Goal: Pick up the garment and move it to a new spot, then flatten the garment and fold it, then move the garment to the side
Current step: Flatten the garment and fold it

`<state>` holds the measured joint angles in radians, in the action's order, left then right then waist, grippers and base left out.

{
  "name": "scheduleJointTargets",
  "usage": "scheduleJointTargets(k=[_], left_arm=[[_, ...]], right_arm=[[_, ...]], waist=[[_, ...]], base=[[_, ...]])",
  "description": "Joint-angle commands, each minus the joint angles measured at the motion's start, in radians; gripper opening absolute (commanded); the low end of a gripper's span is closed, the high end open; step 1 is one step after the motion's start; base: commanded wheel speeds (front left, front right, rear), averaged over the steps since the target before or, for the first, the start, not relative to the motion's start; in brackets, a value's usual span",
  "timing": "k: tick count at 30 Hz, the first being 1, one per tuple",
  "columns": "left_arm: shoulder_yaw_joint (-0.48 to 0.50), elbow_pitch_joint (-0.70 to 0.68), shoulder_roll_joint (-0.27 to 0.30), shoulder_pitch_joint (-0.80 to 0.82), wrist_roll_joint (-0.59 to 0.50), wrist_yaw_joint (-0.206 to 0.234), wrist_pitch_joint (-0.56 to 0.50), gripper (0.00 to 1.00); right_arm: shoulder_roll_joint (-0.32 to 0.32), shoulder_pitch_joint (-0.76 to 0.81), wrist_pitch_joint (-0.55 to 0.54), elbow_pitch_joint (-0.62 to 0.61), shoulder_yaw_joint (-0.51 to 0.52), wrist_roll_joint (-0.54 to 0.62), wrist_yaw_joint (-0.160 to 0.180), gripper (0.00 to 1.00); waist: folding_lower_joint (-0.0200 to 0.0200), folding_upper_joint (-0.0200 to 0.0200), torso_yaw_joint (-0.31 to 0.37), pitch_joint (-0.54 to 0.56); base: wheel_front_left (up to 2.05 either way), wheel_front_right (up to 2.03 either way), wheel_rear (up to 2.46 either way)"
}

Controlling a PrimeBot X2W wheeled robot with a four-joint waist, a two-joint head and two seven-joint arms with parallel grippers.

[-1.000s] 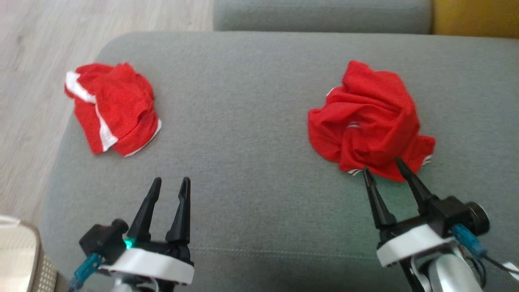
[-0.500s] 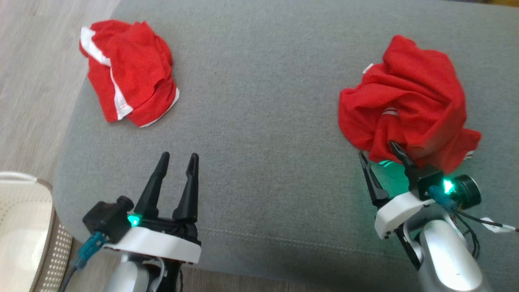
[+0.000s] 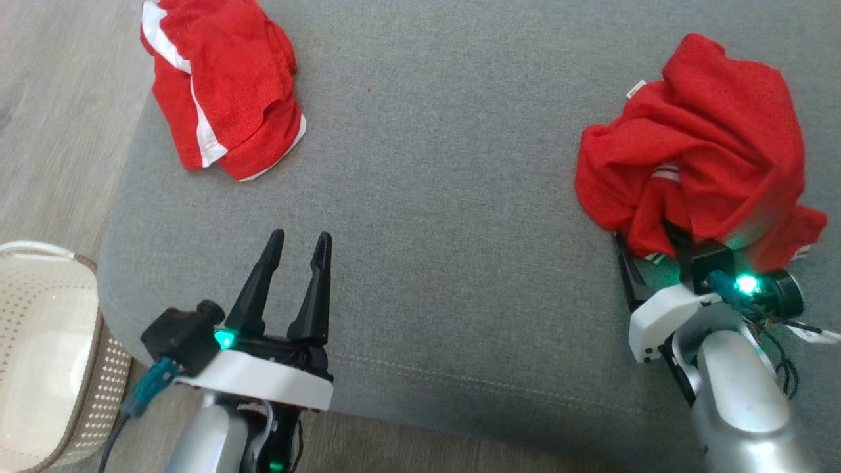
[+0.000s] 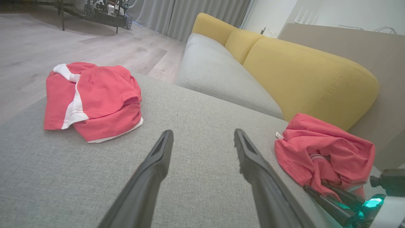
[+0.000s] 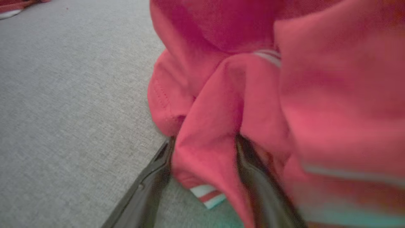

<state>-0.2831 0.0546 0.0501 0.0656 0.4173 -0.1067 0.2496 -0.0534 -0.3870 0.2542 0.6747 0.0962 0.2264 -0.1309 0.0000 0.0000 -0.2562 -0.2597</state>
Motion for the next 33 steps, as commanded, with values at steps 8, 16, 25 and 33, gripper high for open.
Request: scheduleJointTargets(k=[8,16,25,33], left_arm=[[0.024,-0.019,0.0,0.031,0.019,0.003,0.012,1.0],[0.01,-0.011,0.0,-0.001,0.032,0.016,0.012,1.0],[-0.005,-0.013,0.0,-0.082,0.039,0.048,0.012,1.0],[-0.005,-0.036,0.0,-0.106,0.043,0.05,0.012,1.0]], right_arm=[[0.003,-0.05,0.006,-0.018,-0.09,-0.064,0.0,0.0],[0.003,-0.103,0.007,-0.232,-0.42,-0.272,0.0,0.0],[0.003,-0.352,-0.015,-0.395,-0.539,-0.632,0.0,0.0],[-0.003,-0.321,-0.139,-0.194,-0.195,-0.601,0.0,0.61]], waist=[[0.0,0.0,-0.002,0.027],[0.0,0.0,0.012,0.123],[0.0,0.0,0.033,0.234],[0.0,0.0,0.063,0.211]], base=[[0.0,0.0,0.0],[0.0,0.0,0.0],[0.0,0.0,0.0],[0.0,0.0,0.0]])
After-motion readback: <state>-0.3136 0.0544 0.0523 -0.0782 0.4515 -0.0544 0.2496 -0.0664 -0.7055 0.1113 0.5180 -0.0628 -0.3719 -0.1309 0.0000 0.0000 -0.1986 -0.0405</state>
